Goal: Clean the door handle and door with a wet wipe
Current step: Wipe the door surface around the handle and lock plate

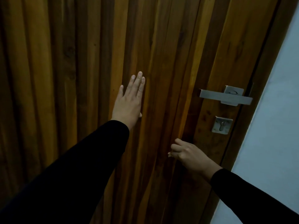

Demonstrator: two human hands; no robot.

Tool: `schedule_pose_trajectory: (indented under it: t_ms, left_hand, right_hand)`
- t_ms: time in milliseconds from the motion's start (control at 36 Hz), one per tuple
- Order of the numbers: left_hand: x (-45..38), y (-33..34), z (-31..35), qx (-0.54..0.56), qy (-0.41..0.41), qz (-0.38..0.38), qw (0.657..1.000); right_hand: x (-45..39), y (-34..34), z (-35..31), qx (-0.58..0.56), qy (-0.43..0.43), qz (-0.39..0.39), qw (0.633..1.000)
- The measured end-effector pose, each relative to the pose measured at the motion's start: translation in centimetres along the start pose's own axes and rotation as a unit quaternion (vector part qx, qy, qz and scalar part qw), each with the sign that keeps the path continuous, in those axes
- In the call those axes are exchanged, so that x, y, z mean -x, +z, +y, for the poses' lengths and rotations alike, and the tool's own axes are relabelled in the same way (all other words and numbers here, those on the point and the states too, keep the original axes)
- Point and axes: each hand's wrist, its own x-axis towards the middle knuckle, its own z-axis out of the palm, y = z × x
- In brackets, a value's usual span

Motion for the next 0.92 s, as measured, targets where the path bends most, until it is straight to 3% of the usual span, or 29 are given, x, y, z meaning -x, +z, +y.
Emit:
schedule_pose_trajectory:
  t_ms: [222,583,806,917]
  left_hand:
    - [-0.1,0.0,0.2,0.002,-0.002,-0.001,1.0]
    - [0.1,-0.6,0.7,-0.006,-0.027,-0.021,0.999]
    - [1.2,-1.0,3.0,-0.013,0.043,0.008,0.999]
    - [0.7,-1.2,5.0,-0.033,0.081,0.004,0.996]
  right_hand:
    - [1.0,-0.8,-0.2,-0.011,0.044,-0.006,0.999]
    - [3.0,-5.8,1.5,-0.052,0.243,0.09,0.965]
    - [1.0,-8.8,2.2,-0.104,0.372,0.225,0.895]
    - [-0.8,-9.0,2.5,-0.136,0.426,0.253,0.858]
